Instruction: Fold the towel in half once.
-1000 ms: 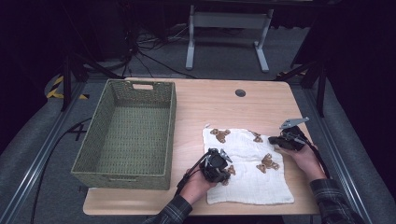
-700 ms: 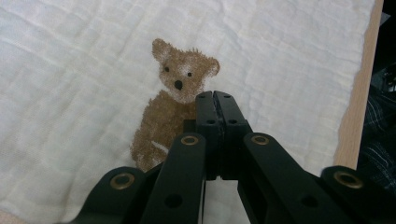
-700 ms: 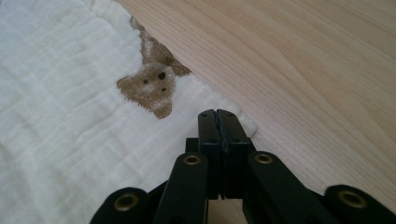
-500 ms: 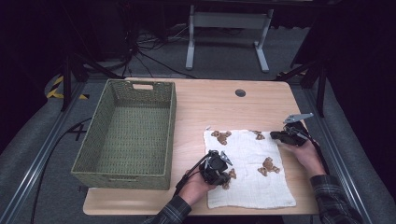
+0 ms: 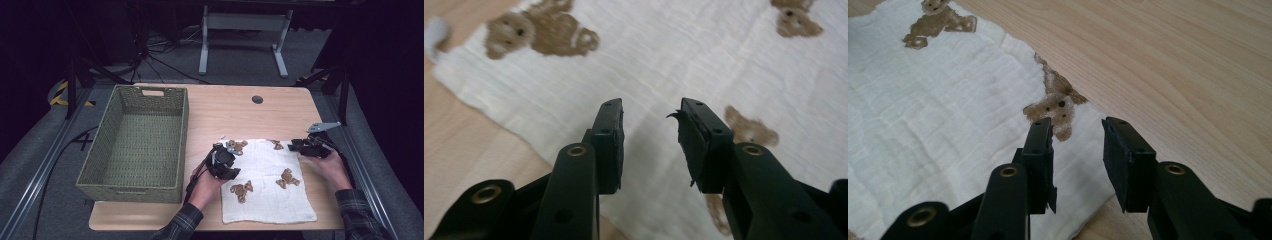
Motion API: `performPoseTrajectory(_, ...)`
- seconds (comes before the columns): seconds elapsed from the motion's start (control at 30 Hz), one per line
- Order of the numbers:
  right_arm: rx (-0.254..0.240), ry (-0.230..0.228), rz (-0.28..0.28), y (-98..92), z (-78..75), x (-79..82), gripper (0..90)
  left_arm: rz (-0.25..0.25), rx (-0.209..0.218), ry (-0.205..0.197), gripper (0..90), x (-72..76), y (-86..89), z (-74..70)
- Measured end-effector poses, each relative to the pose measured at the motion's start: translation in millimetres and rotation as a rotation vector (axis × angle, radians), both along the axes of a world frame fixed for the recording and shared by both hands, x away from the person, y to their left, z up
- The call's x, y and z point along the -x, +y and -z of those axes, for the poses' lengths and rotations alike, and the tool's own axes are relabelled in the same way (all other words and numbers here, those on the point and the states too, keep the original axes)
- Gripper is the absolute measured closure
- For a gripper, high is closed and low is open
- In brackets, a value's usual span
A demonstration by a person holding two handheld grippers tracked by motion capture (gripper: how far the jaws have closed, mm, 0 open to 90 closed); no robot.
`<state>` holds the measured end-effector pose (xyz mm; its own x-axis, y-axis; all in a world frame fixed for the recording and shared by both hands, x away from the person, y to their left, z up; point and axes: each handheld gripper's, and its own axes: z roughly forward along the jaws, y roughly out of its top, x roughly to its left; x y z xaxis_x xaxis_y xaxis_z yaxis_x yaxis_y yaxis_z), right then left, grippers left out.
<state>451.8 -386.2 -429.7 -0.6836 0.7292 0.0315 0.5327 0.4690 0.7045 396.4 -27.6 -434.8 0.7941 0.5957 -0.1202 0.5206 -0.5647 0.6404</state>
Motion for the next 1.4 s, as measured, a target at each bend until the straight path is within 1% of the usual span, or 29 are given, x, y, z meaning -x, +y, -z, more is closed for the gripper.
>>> performPoseTrajectory(0.1, 0.008, 0.001, -0.004, 0.9, 1.0, -0.6, 62.3, -0.016, -0.031, -0.003, 59.0, -8.6, 0.0, -0.7)
performPoseTrajectory(0.17, 0.013, 0.002, 0.001, 1.3, 1.9, -1.1, 61.0, -0.035, -0.024, -0.009, 58.0, -14.3, 0.6, -1.6)
performPoseTrajectory(0.23, 0.016, 0.002, 0.004, 1.3, 2.5, -1.6, 59.8, -0.058, -0.007, -0.030, 57.9, -19.7, 2.6, -1.3)
performPoseTrajectory(0.3, 0.010, 0.011, 0.010, 1.3, 3.2, -2.1, 59.6, -0.079, -0.005, -0.029, 57.9, -24.6, 4.9, 0.0)
performPoseTrajectory(0.33, 0.020, 0.007, 0.007, 1.1, 4.3, -3.0, 59.0, -0.088, -0.007, -0.036, 57.7, -27.4, 6.2, 1.6)
performPoseTrajectory(0.37, 0.023, 0.008, 0.009, 1.0, 5.0, -3.4, 58.6, -0.101, -0.015, -0.031, 57.4, -29.5, 7.5, 2.6)
performPoseTrajectory(0.4, 0.020, 0.013, 0.011, 1.0, 5.4, -3.9, 58.6, -0.100, -0.021, -0.029, 57.2, -32.8, 8.7, 4.0)
performPoseTrajectory(0.43, 0.023, 0.012, 0.009, 0.6, 6.3, -4.6, 58.5, -0.100, -0.043, -0.025, 56.7, -36.4, 9.7, 4.3)
performPoseTrajectory(0.47, 0.021, 0.015, 0.009, 0.8, 6.9, -5.1, 58.4, -0.111, -0.046, -0.018, 56.1, -38.7, 10.7, 3.8)
performPoseTrajectory(0.5, 0.033, 0.012, 0.007, 0.7, 7.9, -5.8, 58.1, -0.117, -0.044, -0.028, 56.2, -41.1, 11.2, 3.9)
performPoseTrajectory(0.53, 0.032, 0.014, 0.008, 0.9, 8.3, -6.0, 57.8, -0.127, -0.038, -0.039, 56.2, -44.2, 11.8, 3.3)
performPoseTrajectory(0.57, 0.032, 0.014, 0.008, 0.9, 8.3, -6.0, 57.8, -0.127, -0.038, -0.039, 56.3, -44.2, 11.8, 3.3)
performPoseTrajectory(0.6, 0.038, 0.012, 0.009, 0.5, 9.2, -6.7, 57.6, -0.142, -0.033, -0.058, 56.3, -46.9, 11.4, 3.9)
performPoseTrajectory(0.7, 0.042, 0.011, 0.020, -0.6, 10.1, -7.5, 57.0, -0.148, -0.063, -0.057, 55.5, -57.7, 8.3, 3.6)
performPoseTrajectory(0.73, 0.042, 0.011, 0.026, -1.3, 10.1, -7.6, 56.9, -0.164, -0.053, -0.073, 55.5, -59.1, 8.0, 3.9)
performPoseTrajectory(0.77, 0.048, 0.008, 0.029, -1.9, 10.2, -8.0, 56.8, -0.172, -0.044, -0.078, 55.6, -61.1, 8.1, 4.2)
performPoseTrajectory(0.83, 0.049, 0.009, 0.032, -3.0, 11.0, -9.3, 56.8, -0.173, -0.064, -0.069, 55.5, -67.7, 8.1, 5.9)
performPoseTrajectory(0.87, 0.055, 0.003, 0.034, -3.7, 11.9, -10.7, 56.4, -0.186, -0.075, -0.067, 54.9, -69.8, 7.9, 7.2)
performPoseTrajectory(0.97, 0.059, 0.006, 0.044, -4.5, 15.2, -15.6, 55.8, -0.203, -0.098, -0.075, 54.2, -77.2, 7.8, 11.1)
performPoseTrajectory(1.0, 0.059, 0.012, 0.046, -4.3, 16.3, -17.0, 55.7, -0.203, -0.097, -0.078, 53.7, -78.8, 7.8, 12.3)
performPoseTrajectory(1.03, 0.062, 0.021, 0.047, -3.6, 17.2, -18.3, 55.4, -0.205, -0.098, -0.070, 53.7, -79.5, 7.4, 13.0)
performPoseTrajectory(1.07, 0.069, 0.015, 0.041, -3.2, 18.7, -19.6, 55.4, -0.198, -0.095, -0.070, 53.7, -80.8, 6.8, 15.0)
performPoseTrajectory(1.1, 0.064, 0.019, 0.042, -2.6, 19.5, -20.3, 55.2, -0.203, -0.109, -0.069, 53.8, -81.1, 6.1, 16.5)
performPoseTrajectory(1.13, 0.064, 0.015, 0.046, -2.3, 19.7, -20.7, 54.8, -0.205, -0.111, -0.065, 53.8, -81.9, 5.6, 18.4)
performPoseTrajectory(1.2, 0.070, 0.009, 0.053, -2.2, 19.6, -20.8, 52.3, -0.215, -0.098, -0.064, 53.9, -82.7, 6.1, 19.6)
performPoseTrajectory(1.27, 0.072, 0.004, 0.059, -2.8, 20.2, -21.2, 51.5, -0.204, -0.100, -0.068, 54.7, -82.9, 6.0, 19.5)
performPoseTrajectory(1.3, 0.065, 0.010, 0.057, -3.4, 20.6, -21.3, 53.4, -0.200, -0.098, -0.071, 56.3, -82.8, 5.9, 19.7)
performPoseTrajectory(1.33, 0.061, 0.013, 0.056, -3.5, 20.2, -20.9, 58.0, -0.199, -0.093, -0.073, 58.5, -82.8, 5.7, 19.9)
performPoseTrajectory(1.4, 0.064, 0.015, 0.052, -3.4, 19.5, -20.2, 63.2, -0.190, -0.082, -0.064, 62.8, -82.4, 5.5, 20.1)
